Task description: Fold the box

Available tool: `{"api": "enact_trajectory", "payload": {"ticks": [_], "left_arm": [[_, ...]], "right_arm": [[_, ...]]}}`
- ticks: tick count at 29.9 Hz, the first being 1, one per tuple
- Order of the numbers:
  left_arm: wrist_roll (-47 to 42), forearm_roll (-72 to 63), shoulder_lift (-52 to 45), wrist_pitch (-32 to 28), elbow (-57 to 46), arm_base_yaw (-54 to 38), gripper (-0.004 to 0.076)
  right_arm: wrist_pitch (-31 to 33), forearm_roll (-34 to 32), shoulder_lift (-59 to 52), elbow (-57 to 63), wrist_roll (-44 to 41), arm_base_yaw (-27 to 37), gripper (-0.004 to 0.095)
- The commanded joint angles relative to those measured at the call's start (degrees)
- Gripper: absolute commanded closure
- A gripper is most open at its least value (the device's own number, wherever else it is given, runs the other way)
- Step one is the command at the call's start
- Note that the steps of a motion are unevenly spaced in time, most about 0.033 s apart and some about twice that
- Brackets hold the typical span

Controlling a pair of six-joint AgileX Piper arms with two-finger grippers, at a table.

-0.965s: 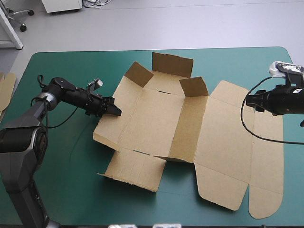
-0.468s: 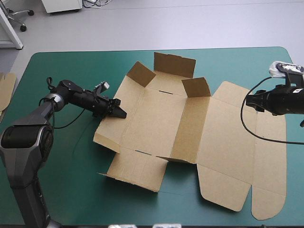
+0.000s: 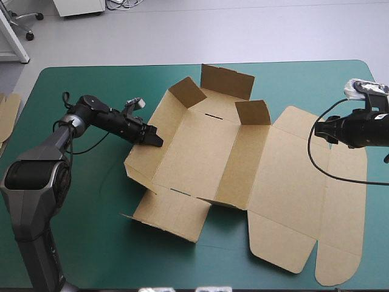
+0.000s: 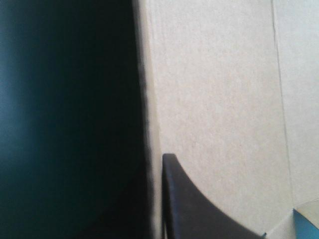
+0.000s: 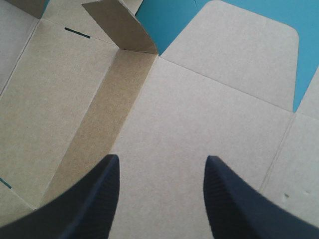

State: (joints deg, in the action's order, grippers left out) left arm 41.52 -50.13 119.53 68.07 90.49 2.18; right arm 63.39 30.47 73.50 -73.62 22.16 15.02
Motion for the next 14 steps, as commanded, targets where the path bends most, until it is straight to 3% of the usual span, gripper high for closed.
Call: {"api": "enact_trajectory", "payload": {"ticks": [1,9,14], "left_arm": [[0.71,4.69,-3.29,6.22,6.81,1.67,0.0738],[2.4,15.89,-3.29,5.93,17.12,4.26,0.0737],[12.19,18.42,-3.29,5.93,20.01,6.63,0.0737]], "right_arm": [[-1.25,1.91,-1.42,-1.88,0.62,0.52,0.0428],[-0.96,2.33,-1.42,-1.88,0.62,0.52,0.0428],[-0.88,2.64,-1.42,-1.88,0.62,0.52,0.0428]]}}
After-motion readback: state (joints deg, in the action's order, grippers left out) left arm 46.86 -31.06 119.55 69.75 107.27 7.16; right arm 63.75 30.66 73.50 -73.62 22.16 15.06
